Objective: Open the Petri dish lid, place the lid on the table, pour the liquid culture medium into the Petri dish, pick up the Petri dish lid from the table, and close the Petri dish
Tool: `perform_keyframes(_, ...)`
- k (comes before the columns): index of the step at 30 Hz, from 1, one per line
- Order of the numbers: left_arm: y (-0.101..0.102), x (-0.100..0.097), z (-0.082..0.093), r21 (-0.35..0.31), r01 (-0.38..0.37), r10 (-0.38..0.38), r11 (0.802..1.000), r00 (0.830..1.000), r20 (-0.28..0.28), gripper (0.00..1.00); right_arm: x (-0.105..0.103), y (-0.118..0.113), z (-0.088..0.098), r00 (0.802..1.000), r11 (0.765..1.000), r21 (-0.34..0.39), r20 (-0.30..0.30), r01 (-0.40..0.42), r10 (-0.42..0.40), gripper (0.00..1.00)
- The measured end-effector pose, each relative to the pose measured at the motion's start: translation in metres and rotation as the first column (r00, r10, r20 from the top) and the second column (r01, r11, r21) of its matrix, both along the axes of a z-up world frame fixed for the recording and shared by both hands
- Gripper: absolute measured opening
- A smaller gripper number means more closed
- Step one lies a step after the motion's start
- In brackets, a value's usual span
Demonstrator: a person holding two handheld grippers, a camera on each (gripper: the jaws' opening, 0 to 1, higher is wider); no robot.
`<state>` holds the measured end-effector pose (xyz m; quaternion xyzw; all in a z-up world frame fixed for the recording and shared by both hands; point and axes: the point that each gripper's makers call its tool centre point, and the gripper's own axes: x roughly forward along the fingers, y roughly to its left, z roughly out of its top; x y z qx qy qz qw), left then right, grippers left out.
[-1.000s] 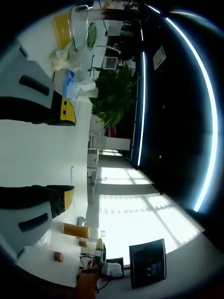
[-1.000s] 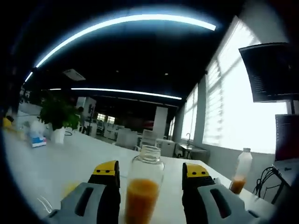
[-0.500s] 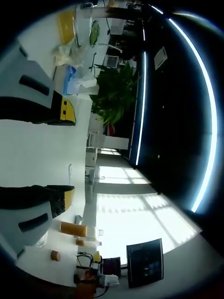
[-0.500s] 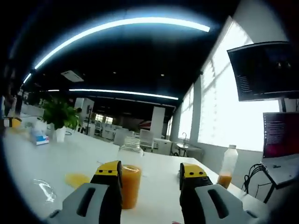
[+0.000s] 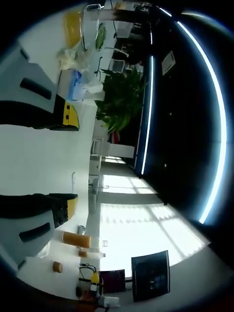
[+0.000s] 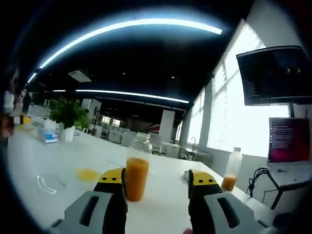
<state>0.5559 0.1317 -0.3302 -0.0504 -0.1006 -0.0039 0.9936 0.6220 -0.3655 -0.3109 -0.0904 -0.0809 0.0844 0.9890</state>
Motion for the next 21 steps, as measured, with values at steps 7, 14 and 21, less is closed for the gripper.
perform_keyframes(7,0.001,-0.002,-0.002,0.006,-0.002,0.002,1.000,1.000,0.000,0.43,-0.013,-0.010,-0.033,0.998,0.997,0.077,-0.064,0.029,-0.024,0.45)
perform_keyframes(14,-0.002,-0.002,-0.004,0.001,0.003,-0.003,1.000,1.000,-0.004,0.43,-0.024,-0.032,-0.045,0.992,0.980,0.158,-0.073,0.118,-0.107,0.45)
perform_keyframes(21,-0.005,-0.002,-0.003,0.005,0.007,-0.007,1.000,1.000,-0.004,0.43,-0.028,-0.037,-0.047,0.990,0.977,0.169,-0.085,0.129,-0.116,0.44)
